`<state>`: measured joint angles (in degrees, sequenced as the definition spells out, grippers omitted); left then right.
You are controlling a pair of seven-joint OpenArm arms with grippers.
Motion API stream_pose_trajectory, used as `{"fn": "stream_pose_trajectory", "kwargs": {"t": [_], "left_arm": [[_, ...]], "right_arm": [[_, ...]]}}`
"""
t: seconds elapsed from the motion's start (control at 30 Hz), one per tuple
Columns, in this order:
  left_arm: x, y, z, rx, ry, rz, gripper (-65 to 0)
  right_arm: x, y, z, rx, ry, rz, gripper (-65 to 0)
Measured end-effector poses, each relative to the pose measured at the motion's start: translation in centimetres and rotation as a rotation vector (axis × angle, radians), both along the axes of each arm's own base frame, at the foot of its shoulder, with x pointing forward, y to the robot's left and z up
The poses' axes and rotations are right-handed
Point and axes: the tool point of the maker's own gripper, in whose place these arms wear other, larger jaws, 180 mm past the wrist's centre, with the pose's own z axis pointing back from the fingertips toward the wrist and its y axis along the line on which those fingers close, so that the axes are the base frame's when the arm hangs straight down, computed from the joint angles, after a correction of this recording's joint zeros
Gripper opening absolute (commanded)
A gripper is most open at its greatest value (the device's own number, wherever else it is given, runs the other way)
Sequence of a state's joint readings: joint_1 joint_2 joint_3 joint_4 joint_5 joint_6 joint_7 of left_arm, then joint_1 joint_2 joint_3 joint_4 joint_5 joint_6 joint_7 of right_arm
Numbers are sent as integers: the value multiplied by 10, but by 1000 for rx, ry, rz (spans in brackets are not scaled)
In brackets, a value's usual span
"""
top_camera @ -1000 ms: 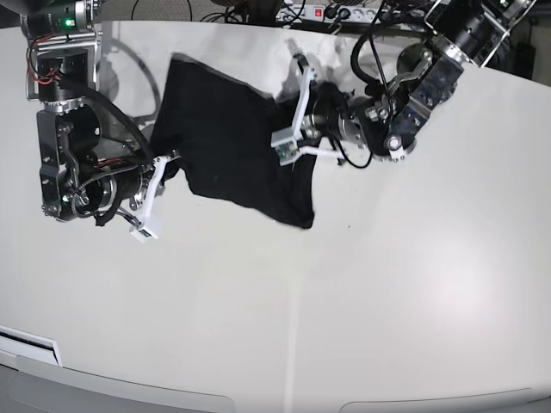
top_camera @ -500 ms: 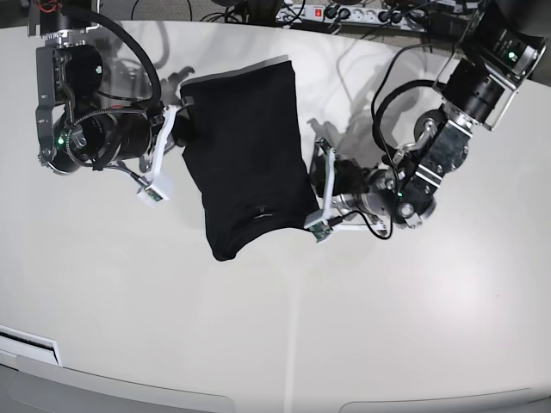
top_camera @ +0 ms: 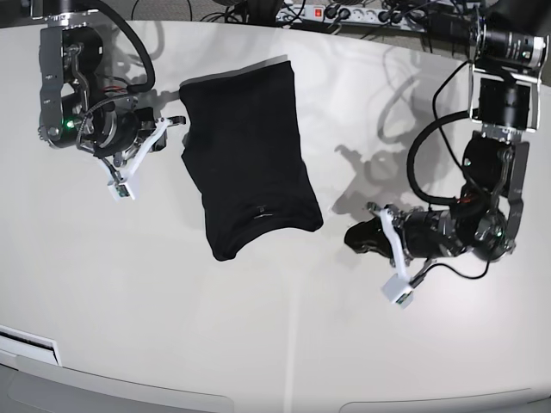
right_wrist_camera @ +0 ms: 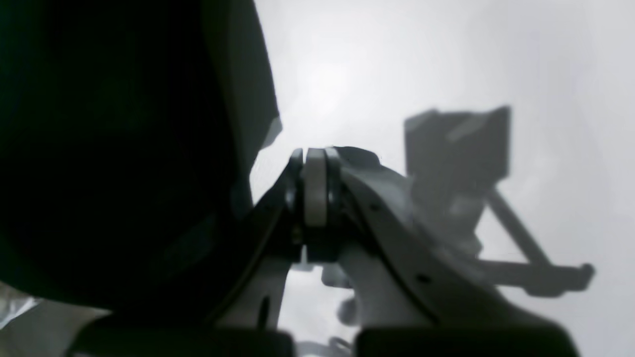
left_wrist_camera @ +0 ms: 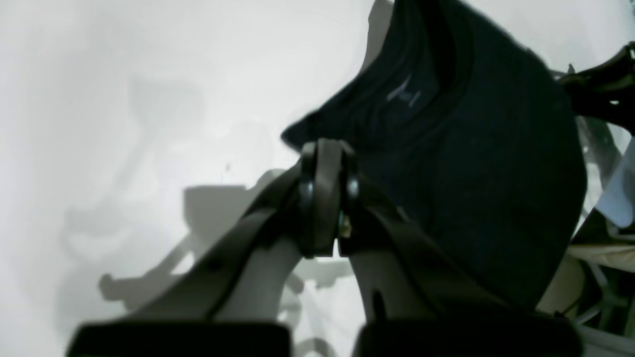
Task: Layout the t-shirt on the table in an organized manner, then fold the t-shirt properly
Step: 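Grasp the folded bundle with both grippers and lift it, then fold the bundle over with both grippers and press it flat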
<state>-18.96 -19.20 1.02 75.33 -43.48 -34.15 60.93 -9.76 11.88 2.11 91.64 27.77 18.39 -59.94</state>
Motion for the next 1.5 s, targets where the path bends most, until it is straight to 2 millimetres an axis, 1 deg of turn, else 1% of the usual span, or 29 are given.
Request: {"fn": "stream_pose_trajectory", "kwargs": {"t": [0.07,0.17,0.27,0.37,0.43,0.5,0.63,0.77,0.83,0.93,1.0,1.1,1.17,1.23,1.3,1.37,1.43,1.5], "left_arm": [[-13,-1,-10,-5,19,-23,-650],[-33,-4,-27,-7,67,-34,-650],[-46,-2,-38,-1,102,-33,-650],[-54,-3,-44,-6,121,-31,-650],[-61,-3,-49,-7,139,-31,-650],[-68,-3,-54,-6,155,-31,-650],[-73,-3,-56,-8,175,-37,-650],[-82,-12,-50,-63,207,-86,-650],[-88,-21,-41,-130,227,-120,-650],[-95,-37,-22,-274,262,-146,-650],[-93,-44,-11,-345,256,-148,-650],[-95,-54,-9,-374,260,-157,-650],[-97,-67,-7,-399,265,-171,-650],[-98,-81,-6,-423,265,-183,-650],[-103,-95,-10,-406,273,-212,-650],[-112,-107,-18,-368,287,-250,-650],[-119,-116,-30,-307,284,-286,-650],[-122,-123,-44,-232,255,-309,-650]], "right_arm": [[-10,10,-6,24,17,37,-650],[-35,24,-11,64,73,132,-650],[-56,41,-9,154,117,210,-650],[-74,58,-4,261,132,245,-650],[-84,64,-4,293,147,249,-650],[-89,63,-6,293,158,246,-650],[-86,58,-6,269,150,267,-650],[-64,44,1,252,117,195,-650],[-55,36,10,256,91,169,-650],[-50,35,29,331,32,184,-650],[-49,39,40,397,-1,208,-650],[-54,47,50,475,5,229,-650],[-55,58,60,549,-1,239,-650],[-51,72,76,659,-41,228,-650],[-47,85,88,743,-72,218,-650],[-46,92,92,773,-82,212,-650],[-47,99,92,784,-80,206,-650],[-49,105,82,740,-57,205,-650]]}}
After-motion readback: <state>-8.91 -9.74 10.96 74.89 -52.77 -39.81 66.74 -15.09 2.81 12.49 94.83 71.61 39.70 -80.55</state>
